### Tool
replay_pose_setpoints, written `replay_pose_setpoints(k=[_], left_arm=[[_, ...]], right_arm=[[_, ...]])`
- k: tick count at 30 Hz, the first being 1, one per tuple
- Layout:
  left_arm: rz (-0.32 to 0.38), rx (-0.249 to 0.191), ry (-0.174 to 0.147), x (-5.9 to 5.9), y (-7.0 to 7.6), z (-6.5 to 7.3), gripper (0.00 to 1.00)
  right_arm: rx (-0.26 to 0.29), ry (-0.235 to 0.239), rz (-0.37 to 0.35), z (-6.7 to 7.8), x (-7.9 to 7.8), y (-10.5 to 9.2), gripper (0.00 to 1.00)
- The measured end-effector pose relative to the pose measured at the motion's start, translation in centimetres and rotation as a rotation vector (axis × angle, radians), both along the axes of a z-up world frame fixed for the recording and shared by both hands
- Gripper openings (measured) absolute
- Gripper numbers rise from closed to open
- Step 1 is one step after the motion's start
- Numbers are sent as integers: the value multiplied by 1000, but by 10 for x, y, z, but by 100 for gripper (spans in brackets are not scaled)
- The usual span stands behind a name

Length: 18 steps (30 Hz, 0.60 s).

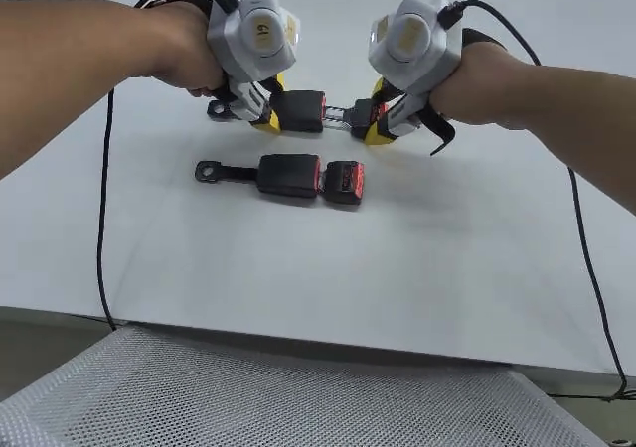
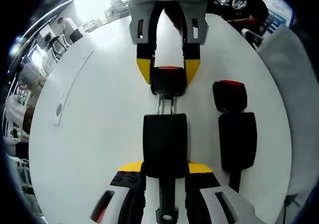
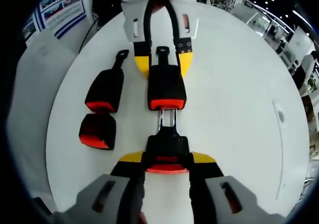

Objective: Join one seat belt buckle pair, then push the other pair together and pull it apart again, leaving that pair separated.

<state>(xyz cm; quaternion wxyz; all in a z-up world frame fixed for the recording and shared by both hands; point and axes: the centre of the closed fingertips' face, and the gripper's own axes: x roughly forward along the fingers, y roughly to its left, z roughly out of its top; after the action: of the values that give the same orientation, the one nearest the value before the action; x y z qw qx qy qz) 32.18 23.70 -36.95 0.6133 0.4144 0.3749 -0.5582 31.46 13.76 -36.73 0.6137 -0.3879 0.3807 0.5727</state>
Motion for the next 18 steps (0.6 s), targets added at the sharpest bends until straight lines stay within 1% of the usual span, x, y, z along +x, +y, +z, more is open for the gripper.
replay_pose_setpoints(k=[2, 3, 5, 9, 12, 15, 18], left_arm=[[-1, -2, -1, -1, 0, 1, 30], [0, -2, -1, -2, 0, 1, 30], [1, -2, -1, -2, 0, 1, 30], [0, -1, 1, 1, 0, -1, 30], [-3, 1, 3, -1, -1, 1, 30], [-2, 1, 4, -3, -2, 2, 30], [-6, 0, 4, -2, -1, 1, 30]], right_arm=[[-4, -1, 1, 1, 0, -1, 33], [-8, -16, 5, 0, 3, -1, 33], [-7, -21, 12, 0, 3, 0, 33], [1, -20, 16, 2, 1, 1, 33], [7, -19, 21, 2, 0, 2, 33], [18, -16, 17, 1, 2, 3, 33], [29, -15, 19, -2, 5, 8, 33]])
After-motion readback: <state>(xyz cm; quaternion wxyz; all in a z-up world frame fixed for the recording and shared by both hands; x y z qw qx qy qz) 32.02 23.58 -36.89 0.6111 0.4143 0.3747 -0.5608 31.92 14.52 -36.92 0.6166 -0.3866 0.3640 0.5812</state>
